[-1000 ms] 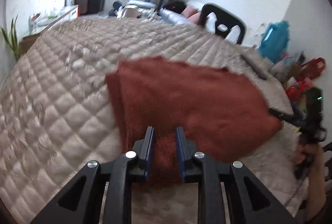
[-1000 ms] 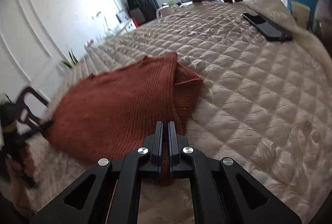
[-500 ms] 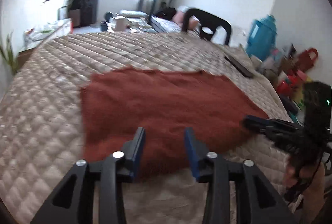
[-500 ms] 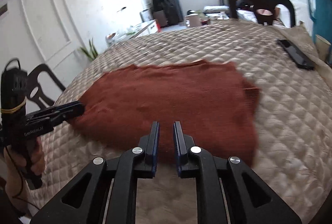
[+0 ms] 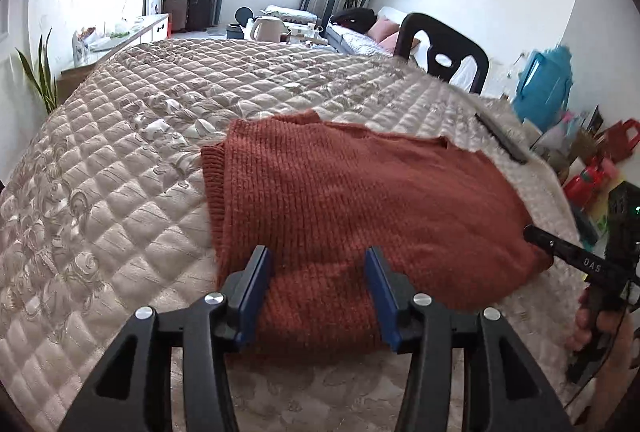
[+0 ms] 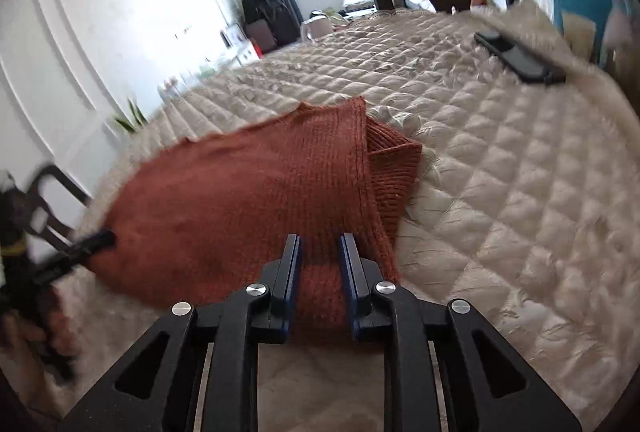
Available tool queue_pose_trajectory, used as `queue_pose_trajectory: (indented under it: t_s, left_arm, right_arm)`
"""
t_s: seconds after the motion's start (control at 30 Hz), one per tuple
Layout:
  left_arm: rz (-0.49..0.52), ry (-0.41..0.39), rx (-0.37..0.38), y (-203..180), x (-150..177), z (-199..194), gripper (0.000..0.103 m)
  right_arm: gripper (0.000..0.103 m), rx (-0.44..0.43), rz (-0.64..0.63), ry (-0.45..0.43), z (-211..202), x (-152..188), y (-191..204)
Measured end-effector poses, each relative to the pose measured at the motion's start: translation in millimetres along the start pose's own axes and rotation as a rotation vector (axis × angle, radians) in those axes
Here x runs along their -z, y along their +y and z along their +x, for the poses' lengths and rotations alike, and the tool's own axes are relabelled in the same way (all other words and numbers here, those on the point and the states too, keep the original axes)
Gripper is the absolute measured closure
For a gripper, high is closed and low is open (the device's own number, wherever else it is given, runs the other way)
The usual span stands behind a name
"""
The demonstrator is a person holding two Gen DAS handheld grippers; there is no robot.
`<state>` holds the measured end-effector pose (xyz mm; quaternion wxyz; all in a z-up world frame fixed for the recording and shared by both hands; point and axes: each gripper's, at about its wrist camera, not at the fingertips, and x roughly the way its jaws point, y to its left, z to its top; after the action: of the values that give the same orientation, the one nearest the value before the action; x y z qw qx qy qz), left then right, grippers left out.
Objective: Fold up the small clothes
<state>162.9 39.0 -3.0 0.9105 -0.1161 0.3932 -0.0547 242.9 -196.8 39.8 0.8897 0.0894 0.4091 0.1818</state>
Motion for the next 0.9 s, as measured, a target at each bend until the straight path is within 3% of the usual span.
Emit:
queue_pose_trajectory:
  t_s: [0.17,0.3,0.4,0.47,0.9]
  left_arm:
    - [0.000,-0.040,-0.016,-3.0,-22.6,4.8,0.048]
    - [-0.012,-0.040,-0.081,8.1,-41.2,26.2,0.048]
    - [-0.008,-0.027,-0.123,12.5,-36.1,41.5,0.047]
    - [0.001,-0.035,-0.113,11.1,-34.6,38.9,0.041]
    - [0.031,-0.010,-0.128,4.6,-36.4,45.4,0.033]
  right_arm:
    - [0.083,0.002,-0.006,-0.056,-7.5,-19.1,5.3]
    - [0.083,0.046,-0.001,-0.044,13.5,-35.3,2.0]
    - [0.083,0.116,0.033,0.007,33.7,-35.9,-14.5]
    - [0.084,0.087,0.061,-0.002,31.1,-35.3,-21.0]
    - [0.084,0.093,0.057,0.002,31.9,-35.3,-21.9]
